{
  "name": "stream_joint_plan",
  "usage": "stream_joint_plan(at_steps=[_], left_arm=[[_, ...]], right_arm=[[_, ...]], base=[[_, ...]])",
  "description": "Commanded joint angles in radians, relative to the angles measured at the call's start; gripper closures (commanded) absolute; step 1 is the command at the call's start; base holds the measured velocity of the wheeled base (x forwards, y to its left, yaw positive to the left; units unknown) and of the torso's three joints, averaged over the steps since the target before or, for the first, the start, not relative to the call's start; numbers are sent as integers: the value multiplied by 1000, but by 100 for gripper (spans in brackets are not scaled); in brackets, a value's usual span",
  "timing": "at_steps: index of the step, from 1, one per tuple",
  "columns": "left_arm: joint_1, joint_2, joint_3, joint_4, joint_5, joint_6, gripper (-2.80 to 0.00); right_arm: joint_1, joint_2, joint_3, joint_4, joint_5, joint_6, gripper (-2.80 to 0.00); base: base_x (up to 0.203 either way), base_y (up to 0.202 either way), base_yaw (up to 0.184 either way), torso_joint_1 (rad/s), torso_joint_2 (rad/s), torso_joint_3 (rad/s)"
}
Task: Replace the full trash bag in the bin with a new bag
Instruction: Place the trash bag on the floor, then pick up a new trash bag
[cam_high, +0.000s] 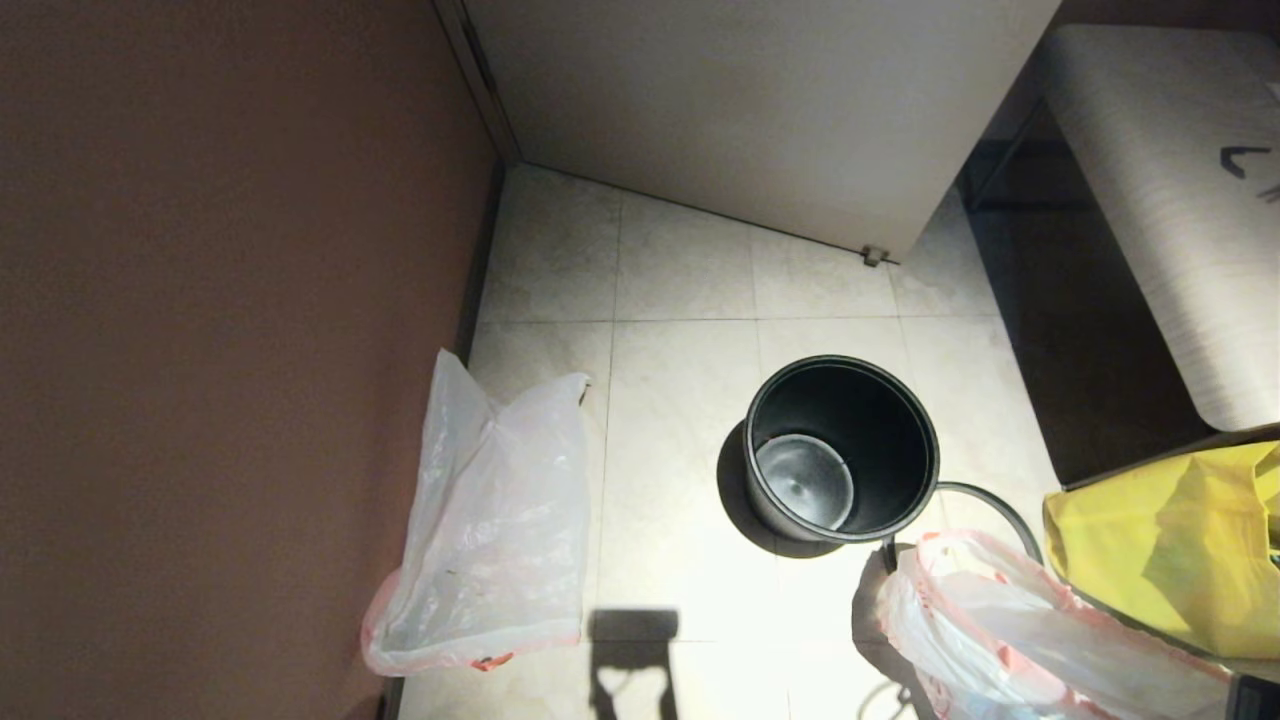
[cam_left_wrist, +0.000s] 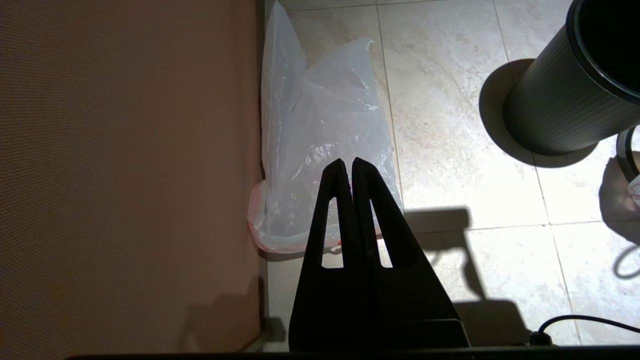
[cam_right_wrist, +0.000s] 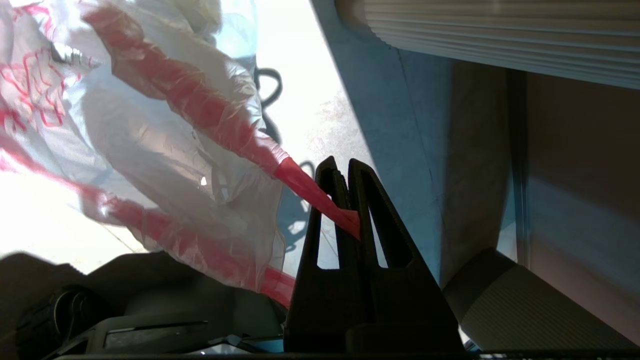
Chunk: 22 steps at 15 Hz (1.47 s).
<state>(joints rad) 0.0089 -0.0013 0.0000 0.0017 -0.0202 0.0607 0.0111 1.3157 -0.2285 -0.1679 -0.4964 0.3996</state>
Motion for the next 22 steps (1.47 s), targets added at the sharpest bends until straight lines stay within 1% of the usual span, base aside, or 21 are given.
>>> stream_joint_plan(at_steps=[1,3,4,6,9,10,12,13,15,16,18,19,20,22], left_arm=[[0,-2,0,0,0,1,0],[0,-2,0,0,0,1,0],[0,-2,0,0,0,1,0],[0,-2,0,0,0,1,0],[0,-2,0,0,0,1,0],[0,-2,0,0,0,1,0],[0,-2,0,0,0,1,0],[0,-2,0,0,0,1,0],[0,-2,0,0,0,1,0],[0,-2,0,0,0,1,0],[0,-2,0,0,0,1,0],[0,-2,0,0,0,1,0],[0,-2,0,0,0,1,0],[0,-2,0,0,0,1,0]], right_arm=[[1,7,5,0,-2,2,0],[3,7,11,-5,-2,2,0],[3,7,8,-19,-7,1,-280],[5,-9,14,-19,-11,-5,-280],[12,-91,48,28,-1,-2,-280],[28,-137,60,38,17,1,-280],[49,-188,88,50,124,8,-280],[59,-183,89,50,137,41,-280],[109,-149,86,44,168,82,-280],[143,-131,85,40,173,89,0],[185,-118,62,24,163,139,0],[186,-135,50,22,142,141,0],[188,-168,25,33,99,133,0],[189,-270,-32,112,29,58,0]], base=[[0,0,0,0,0,0],[0,0,0,0,0,0],[0,0,0,0,0,0],[0,0,0,0,0,0],[0,0,0,0,0,0],[0,0,0,0,0,0],[0,0,0,0,0,0],[0,0,0,0,0,0],[0,0,0,0,0,0],[0,0,0,0,0,0],[0,0,0,0,0,0],[0,0,0,0,0,0],[0,0,0,0,0,0],[0,0,0,0,0,0]])
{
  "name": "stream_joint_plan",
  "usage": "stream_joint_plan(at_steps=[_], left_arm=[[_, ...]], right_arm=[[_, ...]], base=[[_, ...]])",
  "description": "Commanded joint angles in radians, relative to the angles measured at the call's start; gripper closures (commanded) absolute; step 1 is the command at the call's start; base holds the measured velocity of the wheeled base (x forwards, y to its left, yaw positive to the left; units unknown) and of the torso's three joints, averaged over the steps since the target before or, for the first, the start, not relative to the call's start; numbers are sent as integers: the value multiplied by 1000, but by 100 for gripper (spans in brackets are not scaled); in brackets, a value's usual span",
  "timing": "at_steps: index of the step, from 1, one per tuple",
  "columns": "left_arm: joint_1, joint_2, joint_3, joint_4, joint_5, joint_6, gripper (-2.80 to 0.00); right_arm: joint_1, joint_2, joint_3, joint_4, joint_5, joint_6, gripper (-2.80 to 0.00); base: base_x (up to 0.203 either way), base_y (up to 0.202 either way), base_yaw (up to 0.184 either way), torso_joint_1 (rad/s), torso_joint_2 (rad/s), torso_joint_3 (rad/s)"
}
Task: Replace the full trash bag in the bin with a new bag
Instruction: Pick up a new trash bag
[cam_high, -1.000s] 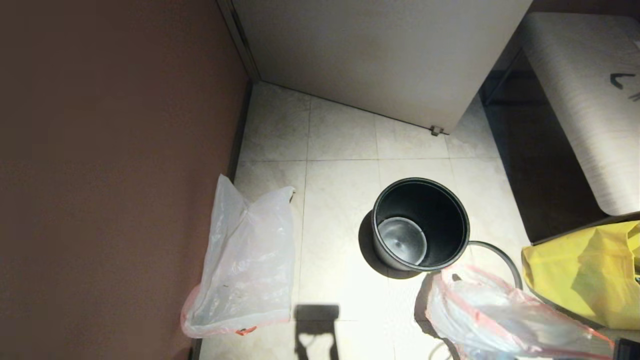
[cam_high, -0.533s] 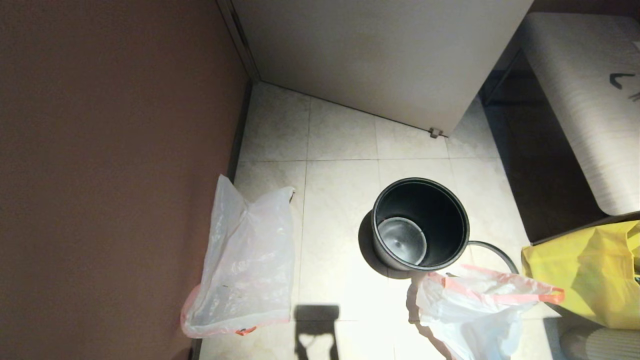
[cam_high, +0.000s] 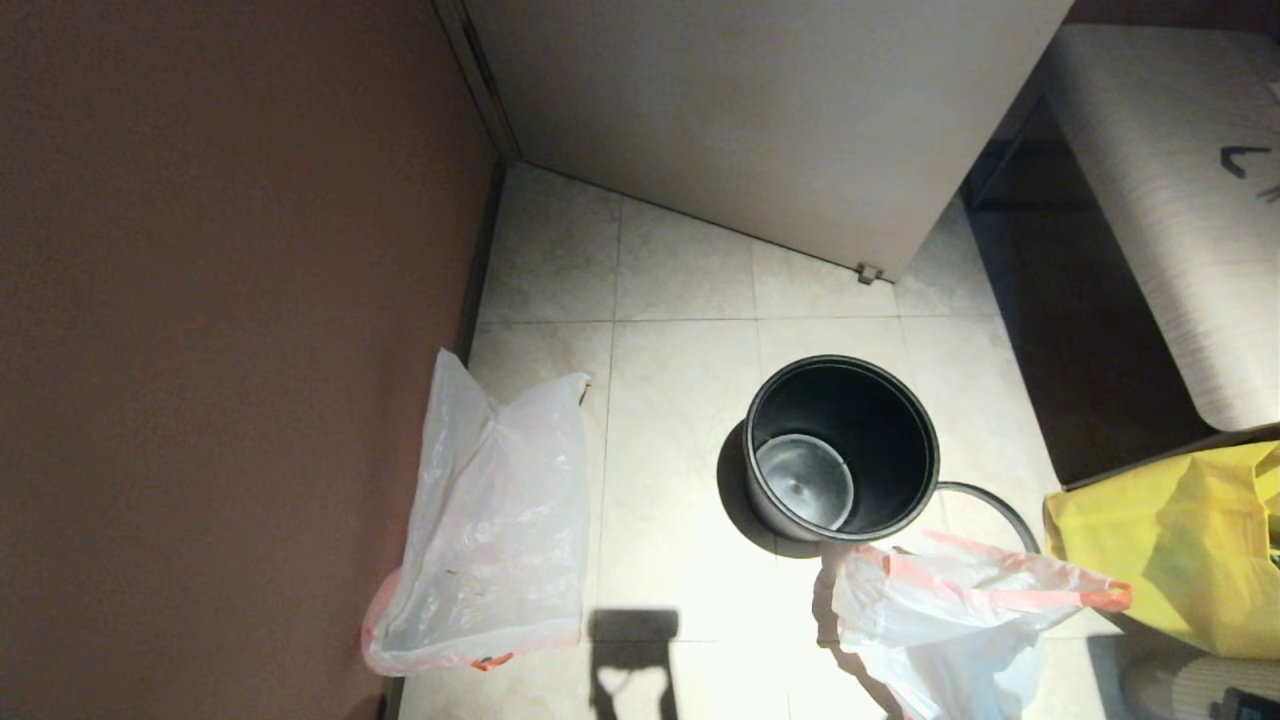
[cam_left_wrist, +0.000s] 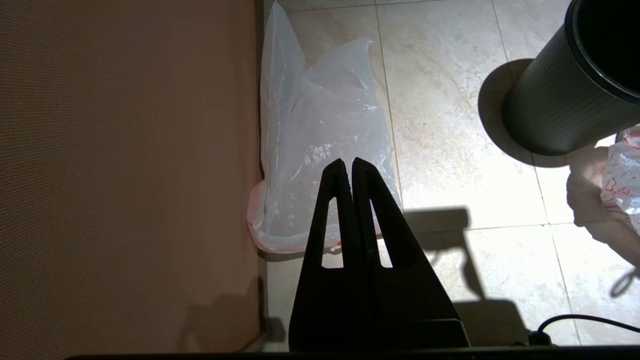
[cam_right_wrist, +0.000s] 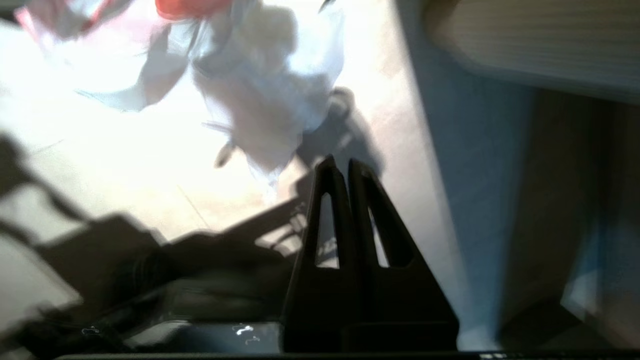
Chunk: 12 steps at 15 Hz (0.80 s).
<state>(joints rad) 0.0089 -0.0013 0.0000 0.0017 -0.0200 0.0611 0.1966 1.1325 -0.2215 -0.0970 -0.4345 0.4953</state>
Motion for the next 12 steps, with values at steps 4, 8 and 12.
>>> stream_joint_plan(at_steps=[4,8,12], left_arm=[[0,-2,0,0,0,0,0],[0,-2,0,0,0,0,0],[0,-2,0,0,0,0,0]], right_arm=[[-54,-285,-242,339,-85,-203,0],[-112,-584,-329,533,-89,-459,0],[-161,-768,-421,680,-61,-552,0]], base=[[0,0,0,0,0,0],[0,0,0,0,0,0],[0,0,0,0,0,0]])
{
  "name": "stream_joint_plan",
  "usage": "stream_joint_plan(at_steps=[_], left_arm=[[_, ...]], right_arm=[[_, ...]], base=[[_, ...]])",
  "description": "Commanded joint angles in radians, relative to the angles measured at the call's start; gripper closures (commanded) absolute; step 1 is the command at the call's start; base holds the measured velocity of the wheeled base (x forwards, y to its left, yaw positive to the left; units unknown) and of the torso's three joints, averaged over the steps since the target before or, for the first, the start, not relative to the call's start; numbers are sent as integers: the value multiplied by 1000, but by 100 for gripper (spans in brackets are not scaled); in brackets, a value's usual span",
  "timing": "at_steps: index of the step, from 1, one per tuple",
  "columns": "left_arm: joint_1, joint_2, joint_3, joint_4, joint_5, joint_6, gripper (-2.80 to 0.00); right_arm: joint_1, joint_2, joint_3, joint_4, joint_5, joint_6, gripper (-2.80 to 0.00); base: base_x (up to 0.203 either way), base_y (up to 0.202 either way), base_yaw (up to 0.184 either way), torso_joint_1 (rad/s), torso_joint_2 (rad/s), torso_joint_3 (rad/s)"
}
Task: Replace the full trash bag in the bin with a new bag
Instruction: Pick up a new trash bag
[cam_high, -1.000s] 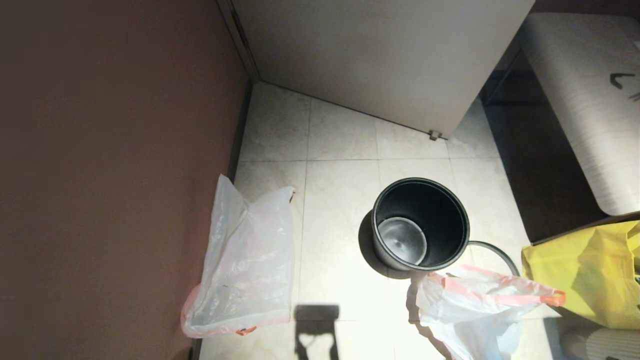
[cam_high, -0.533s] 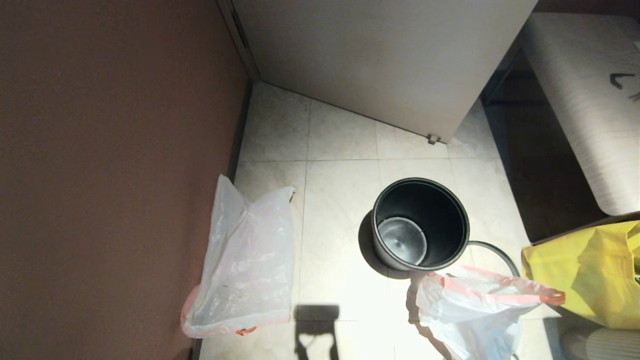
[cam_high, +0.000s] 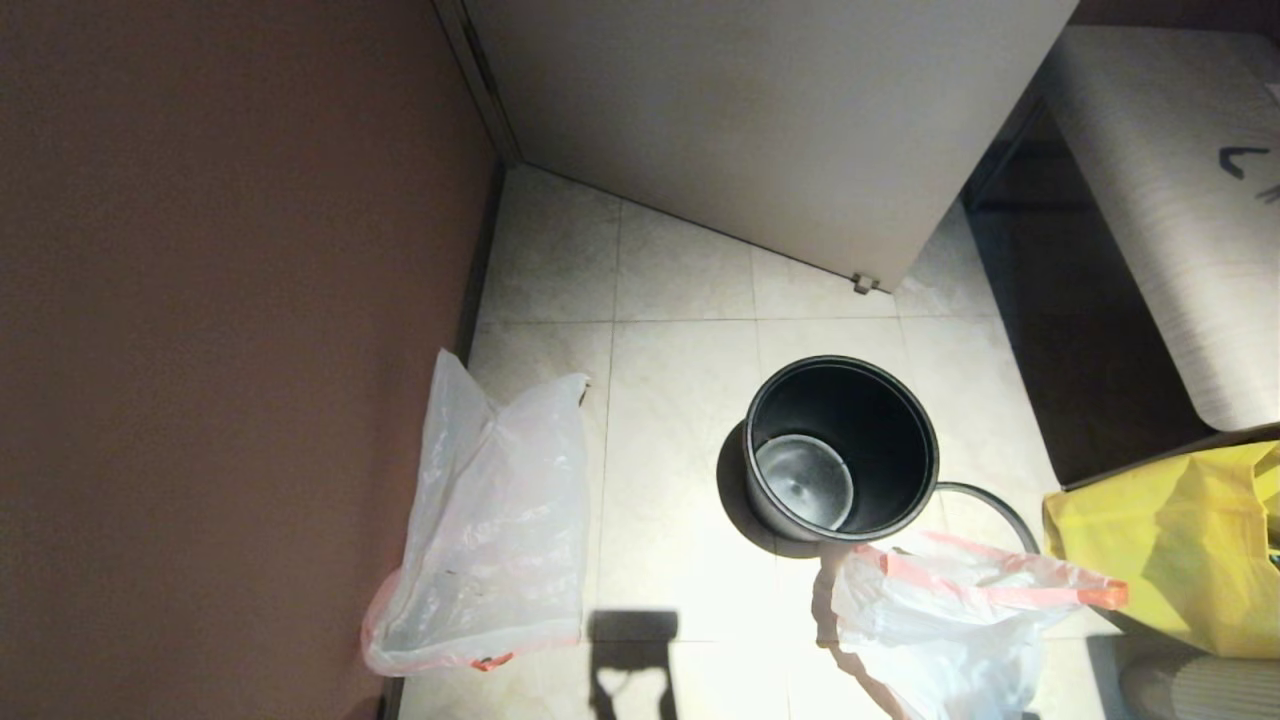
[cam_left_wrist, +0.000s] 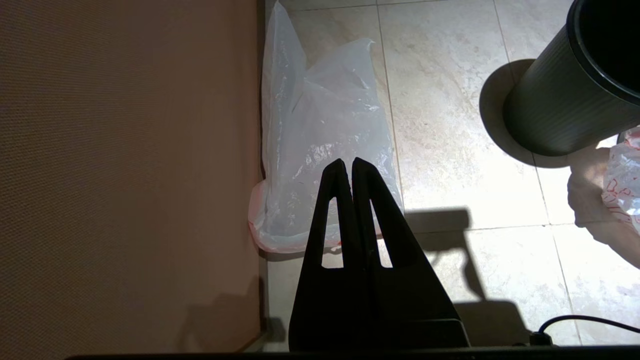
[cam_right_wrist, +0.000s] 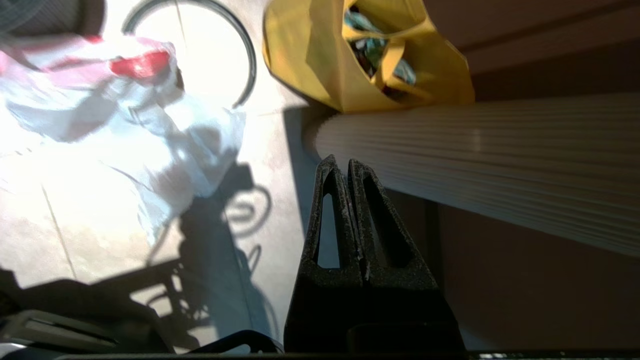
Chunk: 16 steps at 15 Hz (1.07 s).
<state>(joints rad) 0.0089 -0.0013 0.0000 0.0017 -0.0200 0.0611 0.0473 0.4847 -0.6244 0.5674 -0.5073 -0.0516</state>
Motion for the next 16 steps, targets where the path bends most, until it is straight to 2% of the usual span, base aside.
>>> stream_joint_plan(at_steps=[1,5,10,14,16], left_arm=[[0,-2,0,0,0,0,0],[0,-2,0,0,0,0,0],[0,-2,0,0,0,0,0],[0,-2,0,0,0,0,0],[0,-2,0,0,0,0,0]], right_arm=[[-14,-156,-9,22,35,-2,0],[-14,-246,43,27,74,10,0],[-30,-375,170,-4,210,44,0],[-33,-416,352,-253,267,52,0],[-34,-418,400,-313,316,52,0]], base=[[0,0,0,0,0,0],[0,0,0,0,0,0],[0,0,0,0,0,0],[0,0,0,0,0,0],[0,0,0,0,0,0]])
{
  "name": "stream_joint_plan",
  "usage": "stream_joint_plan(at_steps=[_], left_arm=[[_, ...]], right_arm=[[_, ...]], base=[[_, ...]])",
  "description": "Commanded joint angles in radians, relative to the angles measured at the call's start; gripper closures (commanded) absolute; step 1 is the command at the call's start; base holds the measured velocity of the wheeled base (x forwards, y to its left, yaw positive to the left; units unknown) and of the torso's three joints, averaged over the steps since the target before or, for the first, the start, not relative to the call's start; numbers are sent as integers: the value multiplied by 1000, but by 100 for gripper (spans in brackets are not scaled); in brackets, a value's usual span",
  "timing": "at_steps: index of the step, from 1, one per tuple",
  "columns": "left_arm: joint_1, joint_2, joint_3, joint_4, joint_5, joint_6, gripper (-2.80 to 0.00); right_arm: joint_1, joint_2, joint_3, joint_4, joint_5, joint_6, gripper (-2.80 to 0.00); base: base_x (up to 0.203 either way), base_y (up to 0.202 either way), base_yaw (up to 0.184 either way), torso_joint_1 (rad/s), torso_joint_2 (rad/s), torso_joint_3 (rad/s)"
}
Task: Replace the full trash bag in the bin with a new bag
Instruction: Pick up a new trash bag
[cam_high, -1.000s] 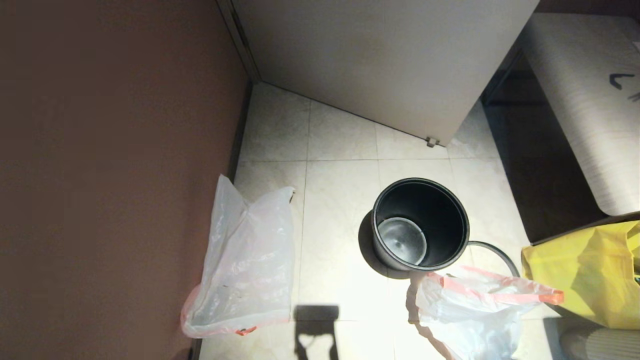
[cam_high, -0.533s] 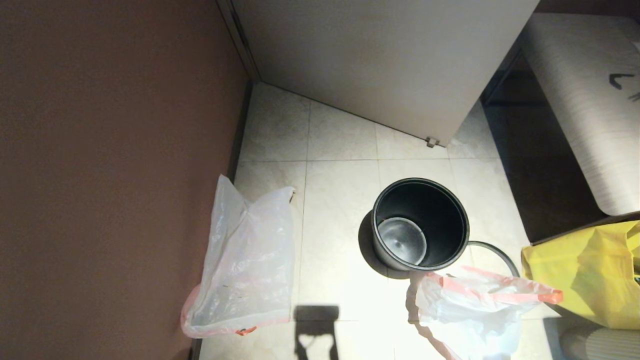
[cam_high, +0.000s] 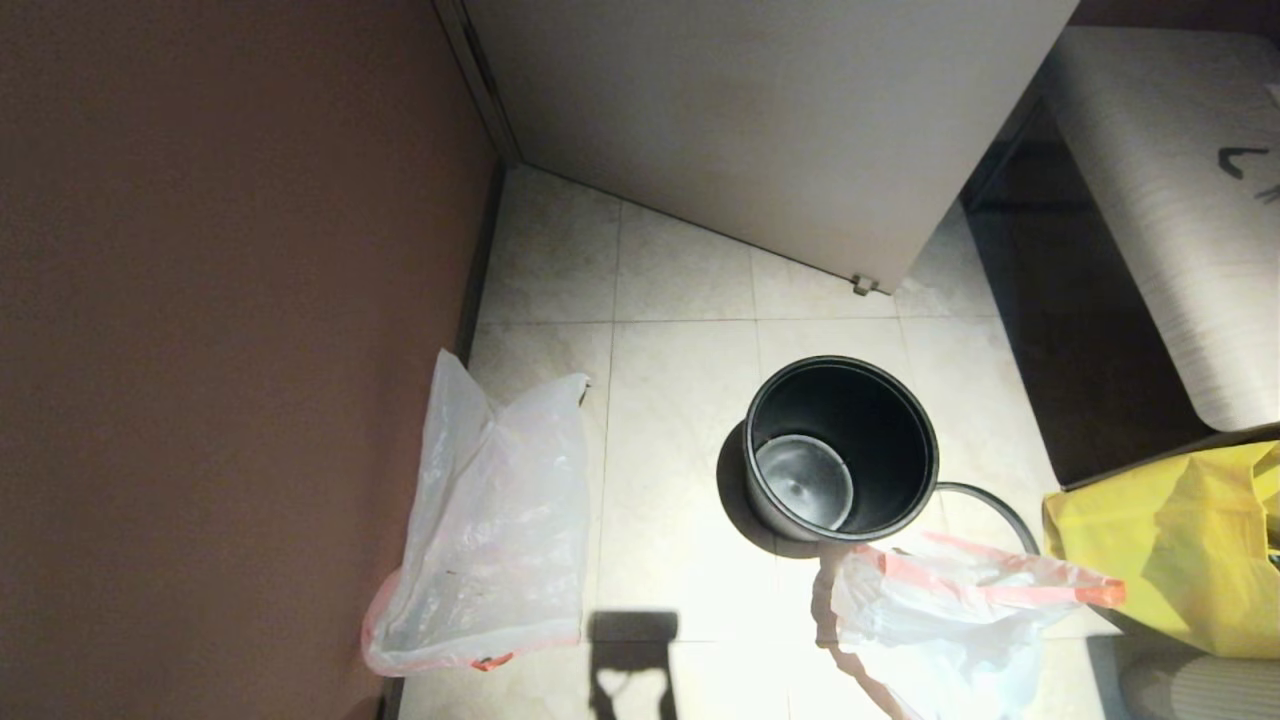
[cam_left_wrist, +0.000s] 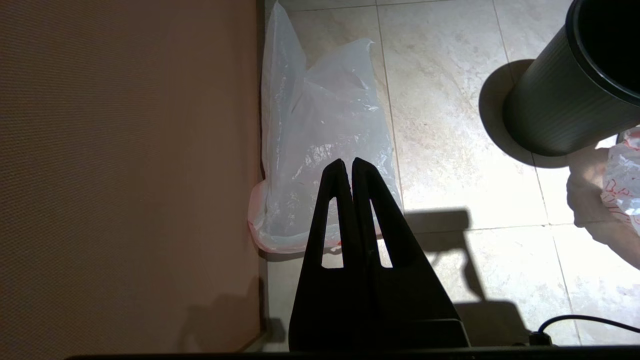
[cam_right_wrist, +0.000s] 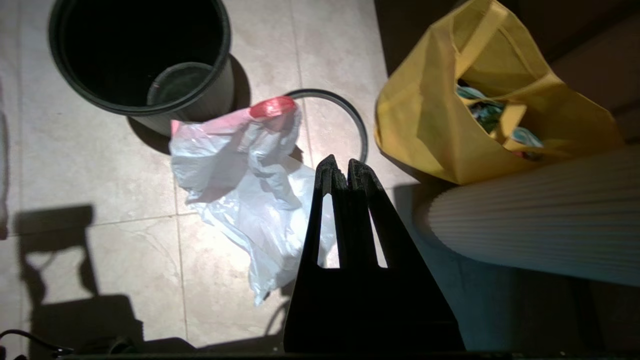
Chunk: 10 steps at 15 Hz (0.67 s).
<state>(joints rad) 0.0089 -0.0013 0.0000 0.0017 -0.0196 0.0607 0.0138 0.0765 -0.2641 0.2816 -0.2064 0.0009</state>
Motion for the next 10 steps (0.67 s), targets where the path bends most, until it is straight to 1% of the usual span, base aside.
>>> stream_joint_plan(at_steps=[1,5,7,9,10], left_arm=[[0,-2,0,0,0,1,0],[0,-2,0,0,0,1,0],[0,-2,0,0,0,1,0],[0,-2,0,0,0,1,0],[0,-2,0,0,0,1,0]], right_arm=[[0,-16,48,-30,25,-1,0],[0,-77,111,-31,68,-2,0],[0,-77,142,-79,89,0,0],[0,-77,183,-146,141,-5,0],[0,-77,190,-152,163,-5,0]], base=[[0,0,0,0,0,0],[0,0,0,0,0,0],[0,0,0,0,0,0],[0,0,0,0,0,0],[0,0,0,0,0,0]])
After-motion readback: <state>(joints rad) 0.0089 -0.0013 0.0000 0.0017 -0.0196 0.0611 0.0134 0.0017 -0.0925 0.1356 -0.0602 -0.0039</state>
